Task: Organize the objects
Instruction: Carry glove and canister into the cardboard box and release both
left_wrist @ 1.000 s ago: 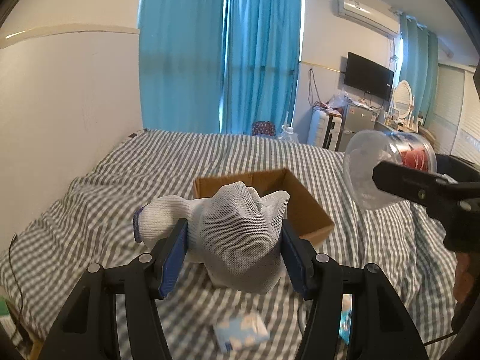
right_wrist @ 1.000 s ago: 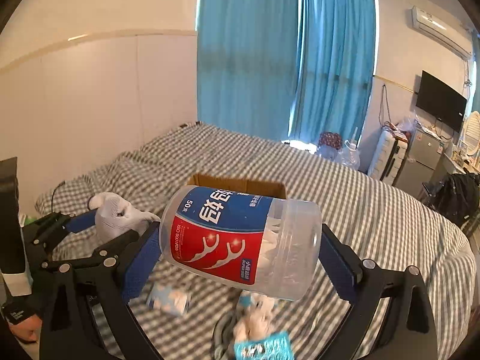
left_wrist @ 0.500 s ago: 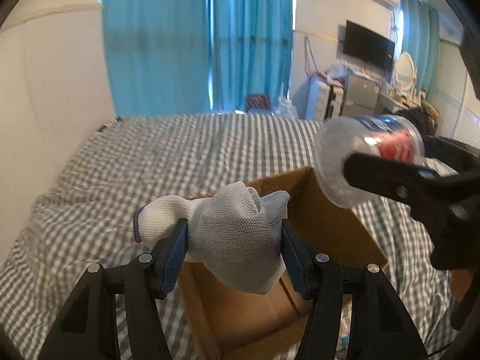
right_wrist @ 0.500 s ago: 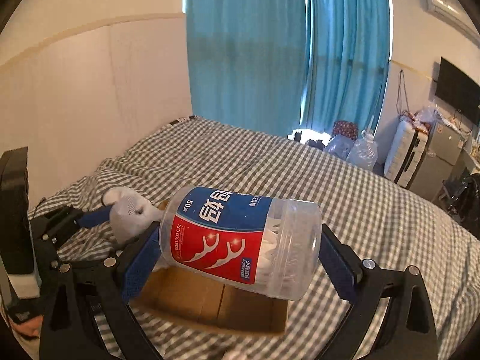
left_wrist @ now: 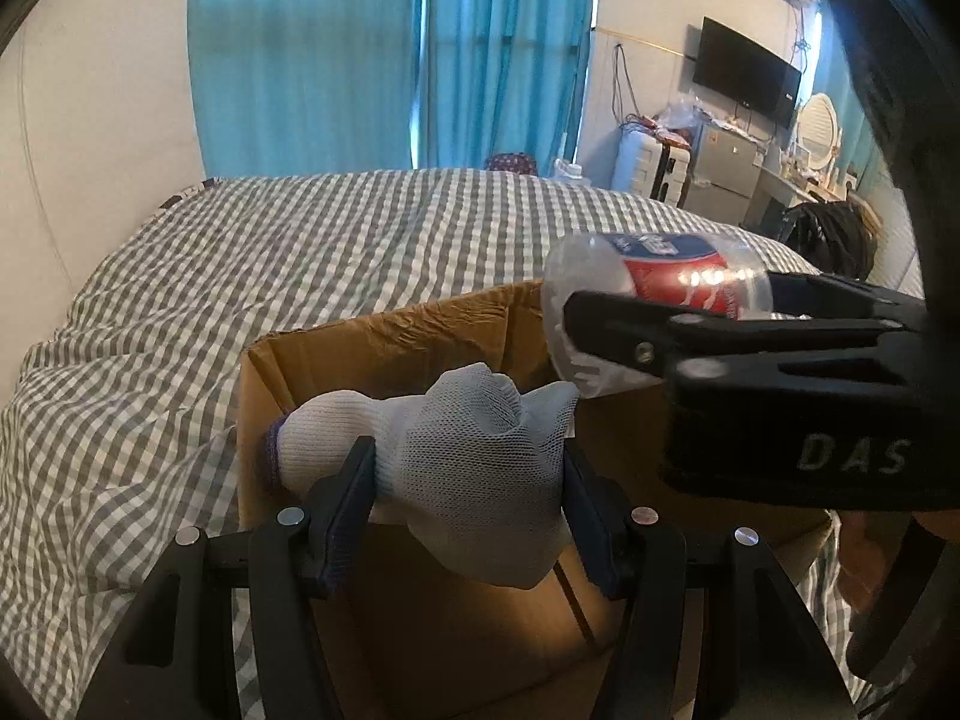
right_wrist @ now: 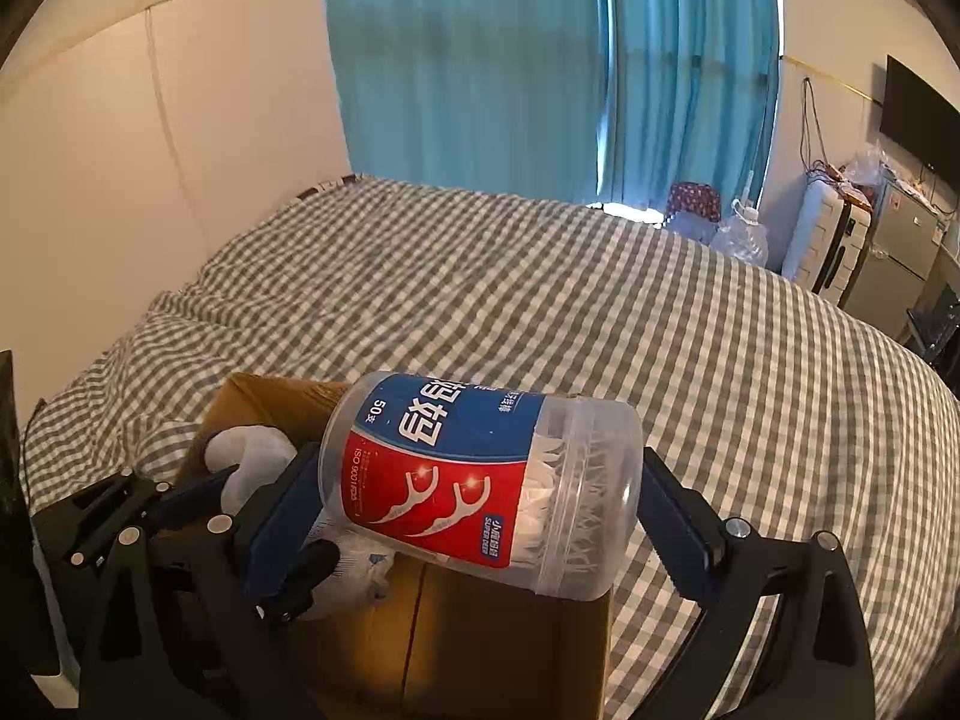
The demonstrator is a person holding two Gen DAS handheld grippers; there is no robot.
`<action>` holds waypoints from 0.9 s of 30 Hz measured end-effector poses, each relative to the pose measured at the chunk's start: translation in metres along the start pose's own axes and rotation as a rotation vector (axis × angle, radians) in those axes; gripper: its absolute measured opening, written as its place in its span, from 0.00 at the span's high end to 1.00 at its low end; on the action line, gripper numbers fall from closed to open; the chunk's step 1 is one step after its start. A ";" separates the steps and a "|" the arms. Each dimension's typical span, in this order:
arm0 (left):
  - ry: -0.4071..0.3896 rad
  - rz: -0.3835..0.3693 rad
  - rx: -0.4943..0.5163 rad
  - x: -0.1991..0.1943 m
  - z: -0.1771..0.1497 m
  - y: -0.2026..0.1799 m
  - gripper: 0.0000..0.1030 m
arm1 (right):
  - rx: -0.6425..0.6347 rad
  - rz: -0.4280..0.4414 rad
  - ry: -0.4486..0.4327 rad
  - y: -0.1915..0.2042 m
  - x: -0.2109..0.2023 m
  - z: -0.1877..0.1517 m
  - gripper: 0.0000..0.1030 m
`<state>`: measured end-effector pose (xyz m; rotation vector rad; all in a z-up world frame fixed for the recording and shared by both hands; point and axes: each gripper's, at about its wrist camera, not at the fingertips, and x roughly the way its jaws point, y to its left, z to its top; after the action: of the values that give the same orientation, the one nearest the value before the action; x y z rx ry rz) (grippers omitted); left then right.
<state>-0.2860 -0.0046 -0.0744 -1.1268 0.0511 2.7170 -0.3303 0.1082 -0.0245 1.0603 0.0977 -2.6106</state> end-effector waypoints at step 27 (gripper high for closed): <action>-0.231 0.066 -0.067 -0.194 0.018 -0.020 0.00 | 0.051 -0.041 -0.168 -0.020 -0.194 0.006 0.00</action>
<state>-0.1612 -0.0162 0.0761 -0.8334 -0.0387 2.9080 -0.2098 0.1777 0.1124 0.8596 0.0145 -2.7397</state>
